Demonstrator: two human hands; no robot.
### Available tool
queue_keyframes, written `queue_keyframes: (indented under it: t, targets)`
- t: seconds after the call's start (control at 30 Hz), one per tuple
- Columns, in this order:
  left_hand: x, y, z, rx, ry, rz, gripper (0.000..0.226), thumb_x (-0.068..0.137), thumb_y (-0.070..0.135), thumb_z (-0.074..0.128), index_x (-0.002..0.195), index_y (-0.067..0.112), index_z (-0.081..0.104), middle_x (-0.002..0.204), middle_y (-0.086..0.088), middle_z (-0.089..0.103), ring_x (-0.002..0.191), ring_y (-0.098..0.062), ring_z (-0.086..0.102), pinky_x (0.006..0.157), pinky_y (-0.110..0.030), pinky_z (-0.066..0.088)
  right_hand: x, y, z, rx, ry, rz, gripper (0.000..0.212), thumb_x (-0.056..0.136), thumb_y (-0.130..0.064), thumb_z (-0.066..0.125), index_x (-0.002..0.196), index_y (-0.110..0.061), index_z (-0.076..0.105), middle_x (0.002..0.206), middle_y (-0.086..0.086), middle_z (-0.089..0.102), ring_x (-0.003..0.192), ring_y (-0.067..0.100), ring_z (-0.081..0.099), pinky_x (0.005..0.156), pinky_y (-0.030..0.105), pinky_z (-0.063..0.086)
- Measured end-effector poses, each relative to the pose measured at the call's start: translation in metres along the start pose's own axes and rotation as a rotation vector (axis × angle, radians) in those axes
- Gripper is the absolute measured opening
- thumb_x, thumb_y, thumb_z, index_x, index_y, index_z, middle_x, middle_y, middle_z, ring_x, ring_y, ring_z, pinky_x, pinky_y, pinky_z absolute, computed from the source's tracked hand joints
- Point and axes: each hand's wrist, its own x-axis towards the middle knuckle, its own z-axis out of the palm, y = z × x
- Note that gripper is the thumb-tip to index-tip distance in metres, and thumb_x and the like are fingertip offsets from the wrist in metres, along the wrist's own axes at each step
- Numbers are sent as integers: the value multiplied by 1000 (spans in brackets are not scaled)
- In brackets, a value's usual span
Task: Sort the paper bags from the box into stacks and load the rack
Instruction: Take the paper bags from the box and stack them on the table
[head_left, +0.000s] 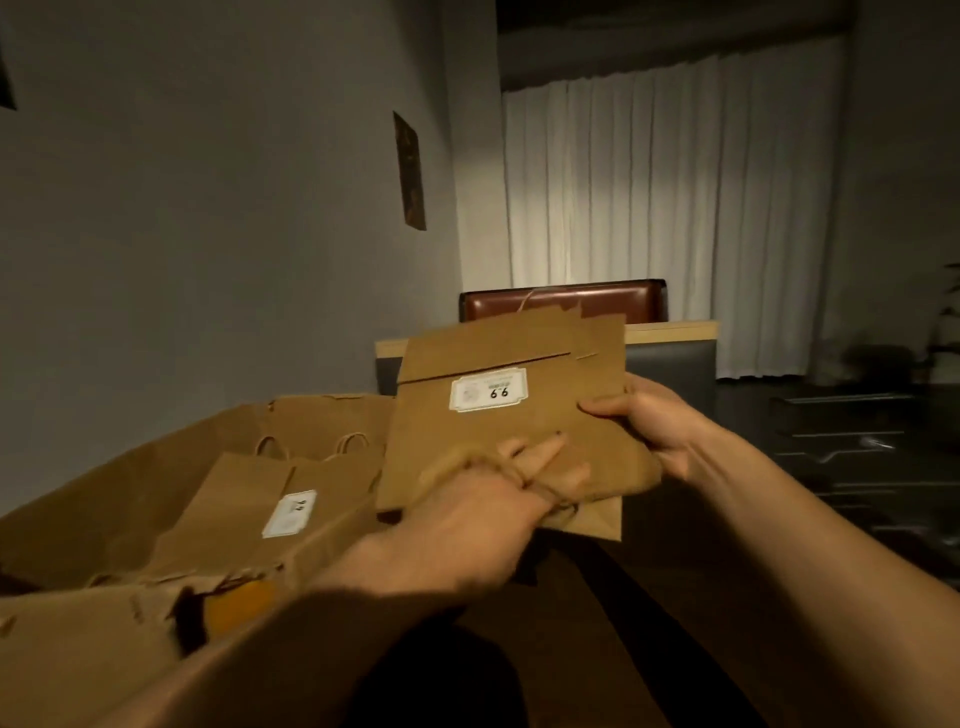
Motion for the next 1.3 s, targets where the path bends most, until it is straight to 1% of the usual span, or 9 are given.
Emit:
queue_keyframes:
  t: [0.1,0.23,0.3,0.37,0.5,0.63,0.77,0.93,1.3]
  targets:
    - [11,37,-1,-273,-345,23,74,99,38,48,153,41,-3,160,13,-24,151,-19,-2,121,-41,15,-18,14,-50,-31,132,-63,30,91,0,61,118,-13,62,107,9,74,93,23,73,72,34,57]
    - [-4,55,2,-771,-312,73,75,85,76,38,137,25,56,137,-1,59,127,-17,52,108,-30,41,-36,53,-97,-53,268,-53,38,87,-3,67,120,-17,59,108,8,74,96,24,72,75,35,55]
    - [2,42,12,-971,93,-132,38,89,48,64,120,28,67,113,6,68,108,-18,62,92,-21,49,-46,77,-111,-69,261,-26,43,85,-6,70,124,-19,58,110,6,74,99,24,71,81,38,55]
    - [12,22,52,-831,414,-479,49,85,32,73,130,36,53,121,14,53,109,-9,56,95,-22,46,-56,102,-118,-80,238,24,43,84,-11,72,124,-22,59,111,6,74,100,23,71,84,41,55]
    - [22,8,146,-1462,175,-821,86,50,49,91,126,31,54,131,-10,56,106,-22,64,95,-43,51,-66,150,-114,12,234,81,33,91,-16,66,123,-18,61,110,9,74,101,28,71,82,41,58]
    - [28,15,196,-1963,247,-1024,77,82,1,70,149,15,36,131,-16,58,99,-32,62,82,-45,52,-65,186,-116,63,277,168,26,96,-22,60,119,-12,63,108,15,73,98,32,72,78,40,58]
    - [37,-4,221,-1813,336,-1052,50,96,4,53,144,16,42,123,-13,61,104,-30,60,90,-42,51,-52,197,-129,53,281,223,19,98,-20,56,111,-9,65,103,15,75,89,27,73,71,35,57]
    - [36,-15,223,-1812,405,-1226,15,94,8,53,85,14,62,86,-11,62,84,-31,58,65,-36,45,-46,208,-142,79,276,267,26,98,-10,52,124,-12,59,109,17,73,100,34,70,82,43,57]
    - [27,-19,217,-1977,311,-1152,21,92,17,53,97,3,68,81,-16,74,85,-36,64,72,-40,48,-51,206,-138,135,252,177,43,84,-1,70,124,-13,59,111,17,71,102,36,70,79,46,59]
